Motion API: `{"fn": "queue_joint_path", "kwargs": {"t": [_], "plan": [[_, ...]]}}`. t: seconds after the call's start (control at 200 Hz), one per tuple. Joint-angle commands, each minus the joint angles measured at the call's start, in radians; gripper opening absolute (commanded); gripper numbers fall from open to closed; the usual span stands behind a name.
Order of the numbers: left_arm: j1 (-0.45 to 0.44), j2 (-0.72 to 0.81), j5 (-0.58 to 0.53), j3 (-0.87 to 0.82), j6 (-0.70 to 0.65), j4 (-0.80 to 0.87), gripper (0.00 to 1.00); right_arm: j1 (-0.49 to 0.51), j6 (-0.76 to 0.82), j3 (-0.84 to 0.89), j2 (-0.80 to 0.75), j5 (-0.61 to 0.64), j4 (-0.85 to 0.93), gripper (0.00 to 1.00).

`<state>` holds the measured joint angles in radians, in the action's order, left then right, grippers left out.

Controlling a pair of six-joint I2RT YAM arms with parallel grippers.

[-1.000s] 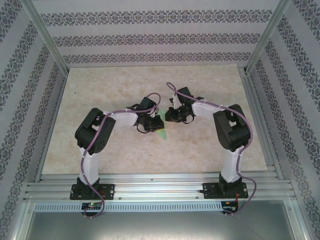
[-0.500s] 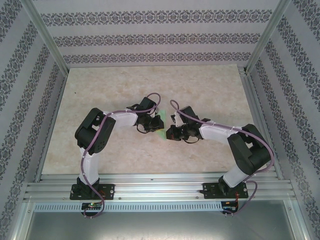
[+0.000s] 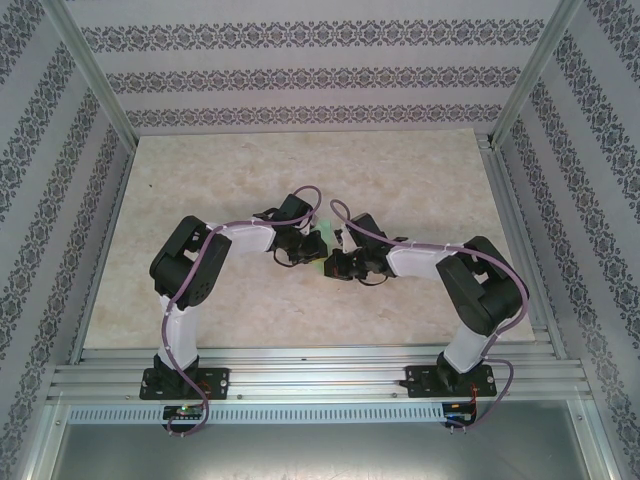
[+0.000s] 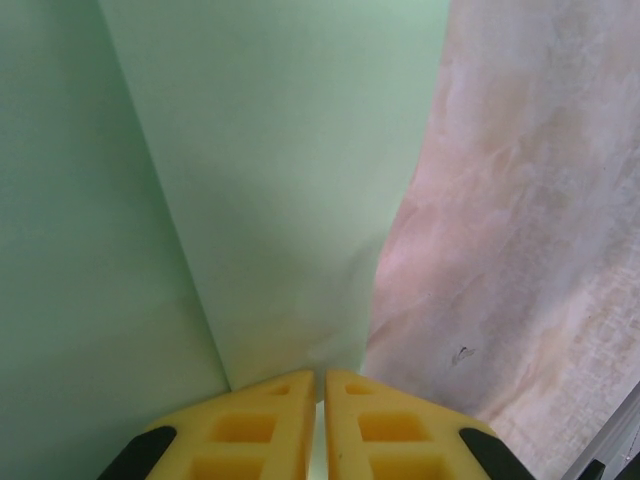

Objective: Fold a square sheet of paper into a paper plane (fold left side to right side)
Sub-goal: Fourth fold the wing at the center of the table.

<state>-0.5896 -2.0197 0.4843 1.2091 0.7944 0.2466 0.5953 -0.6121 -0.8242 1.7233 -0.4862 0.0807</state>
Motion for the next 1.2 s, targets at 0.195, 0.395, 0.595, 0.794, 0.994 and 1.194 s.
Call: {"fn": "queue_joint_path", "kwargs": {"t": [0.195, 0.395, 0.595, 0.794, 0.994, 1.194], "plan": [[-0.024, -0.051, -0.055, -0.017, -0.019, 0.088, 0.14, -0.016, 0.008, -0.036, 0.032, 0.033, 0.005, 0.02], [-0.024, -0.053, -0.055, -0.017, -0.021, 0.088, 0.14, -0.018, 0.028, -0.045, 0.048, 0.046, 0.057, 0.02], [-0.024, -0.054, -0.056, -0.017, -0.021, 0.086, 0.14, -0.019, 0.031, -0.037, 0.054, 0.042, 0.067, 0.02], [-0.024, -0.054, -0.058, -0.02, -0.02, 0.085, 0.15, -0.019, 0.024, -0.021, 0.065, 0.032, 0.072, 0.02], [-0.024, -0.054, -0.064, -0.022, -0.017, 0.081, 0.14, -0.011, -0.007, 0.03, 0.059, 0.026, 0.086, 0.03], [-0.024, -0.056, -0.069, -0.023, -0.016, 0.084, 0.14, 0.007, -0.04, 0.123, 0.015, 0.016, 0.072, 0.02]]}}
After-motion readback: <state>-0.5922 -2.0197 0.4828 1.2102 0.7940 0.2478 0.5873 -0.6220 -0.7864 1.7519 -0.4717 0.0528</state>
